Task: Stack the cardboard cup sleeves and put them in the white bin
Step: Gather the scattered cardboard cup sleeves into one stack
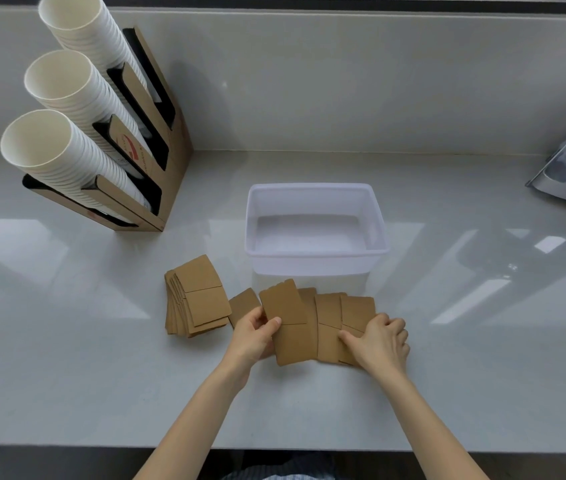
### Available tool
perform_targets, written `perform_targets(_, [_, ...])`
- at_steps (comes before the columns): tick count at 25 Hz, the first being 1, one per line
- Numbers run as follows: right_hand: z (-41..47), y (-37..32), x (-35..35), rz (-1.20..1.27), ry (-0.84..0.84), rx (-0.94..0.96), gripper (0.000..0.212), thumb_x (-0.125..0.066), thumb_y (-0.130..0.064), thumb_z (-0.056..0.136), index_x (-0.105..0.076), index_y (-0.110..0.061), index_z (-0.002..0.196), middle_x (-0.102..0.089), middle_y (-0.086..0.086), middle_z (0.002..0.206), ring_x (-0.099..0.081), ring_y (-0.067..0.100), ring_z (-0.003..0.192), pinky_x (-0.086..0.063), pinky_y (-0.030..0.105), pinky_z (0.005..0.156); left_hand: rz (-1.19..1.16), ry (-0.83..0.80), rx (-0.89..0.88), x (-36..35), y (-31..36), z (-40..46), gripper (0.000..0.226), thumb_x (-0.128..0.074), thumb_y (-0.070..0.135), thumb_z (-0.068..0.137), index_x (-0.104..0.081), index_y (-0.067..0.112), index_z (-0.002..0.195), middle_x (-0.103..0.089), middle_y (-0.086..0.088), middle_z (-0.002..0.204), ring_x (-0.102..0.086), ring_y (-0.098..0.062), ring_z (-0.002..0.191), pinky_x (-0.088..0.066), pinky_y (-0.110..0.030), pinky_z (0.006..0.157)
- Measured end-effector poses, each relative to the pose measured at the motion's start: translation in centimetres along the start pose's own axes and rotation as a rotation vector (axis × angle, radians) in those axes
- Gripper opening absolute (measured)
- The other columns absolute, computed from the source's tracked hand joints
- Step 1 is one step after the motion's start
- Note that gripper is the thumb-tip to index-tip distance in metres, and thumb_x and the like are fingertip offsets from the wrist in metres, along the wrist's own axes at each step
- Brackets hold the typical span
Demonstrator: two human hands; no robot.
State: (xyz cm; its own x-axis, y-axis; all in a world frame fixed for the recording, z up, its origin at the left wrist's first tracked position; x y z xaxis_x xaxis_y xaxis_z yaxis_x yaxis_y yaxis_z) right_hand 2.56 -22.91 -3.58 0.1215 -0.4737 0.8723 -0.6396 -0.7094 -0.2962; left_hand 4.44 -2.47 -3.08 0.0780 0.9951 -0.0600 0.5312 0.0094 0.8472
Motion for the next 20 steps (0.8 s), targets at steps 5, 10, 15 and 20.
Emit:
perform_targets(5, [0.2,-0.2,0.1,0.044,0.012,0.0,0.078,-0.07,-0.042,0.073,-0.032,0.003,0.123,-0.037,0.022,0.13,-0.039,0.036,0.123,-0.037,0.041,0.1,0.01,0.017,-0.002,0.1,-0.1,-0.1,0.023,-0.049,0.014,0.09,-0.055,0.017,0.112,-0.066,0.006,0.097,-0.064,-0.008,0.083,-0.053,-0.016,0.054])
perform_targets(10, [0.2,-0.1,0.4,0.146,0.028,0.025,0.069,-0.072,-0.032,0.074,-0.033,0.0,0.121,-0.038,0.023,0.129,-0.045,0.039,0.116,-0.041,0.042,0.094,0.014,0.02,-0.002,0.0,-0.1,-0.1,0.021,-0.046,0.013,0.092,-0.055,0.018,0.11,-0.066,0.006,0.095,-0.064,-0.009,0.082,-0.054,-0.017,0.055])
perform_targets(15, [0.7,0.4,1.3,0.472,-0.005,0.052,0.04,-0.057,-0.011,0.085,-0.04,-0.005,0.121,-0.047,0.018,0.126,-0.053,0.03,0.098,-0.041,0.035,0.082,0.031,0.023,0.0,0.0,-0.2,-0.1,0.021,-0.044,0.014,0.093,-0.055,0.016,0.111,-0.066,0.003,0.097,-0.064,-0.017,0.089,-0.053,-0.023,0.064])
perform_targets(20, [0.6,-0.2,1.5,0.779,-0.105,0.072,0.031,-0.052,-0.009,0.089,-0.048,-0.01,0.12,-0.055,0.007,0.111,-0.052,0.019,0.095,-0.045,0.032,0.08,0.027,0.035,0.002,0.0,-0.3,-0.1,0.021,-0.041,0.013,0.094,-0.058,0.019,0.102,-0.067,0.0,0.096,-0.065,-0.021,0.092,-0.056,-0.027,0.072])
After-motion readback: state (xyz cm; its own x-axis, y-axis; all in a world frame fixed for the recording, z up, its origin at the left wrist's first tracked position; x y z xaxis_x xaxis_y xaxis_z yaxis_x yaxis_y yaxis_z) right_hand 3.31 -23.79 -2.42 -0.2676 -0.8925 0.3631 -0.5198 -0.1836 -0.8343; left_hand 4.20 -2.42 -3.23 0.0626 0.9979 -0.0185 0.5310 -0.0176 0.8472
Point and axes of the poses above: each hand's wrist, its own z-axis towards the middle knuckle, its own x-axis out of the back of the hand, y = z × x, the point moved 5 cm from there along z, towards the middle knuckle
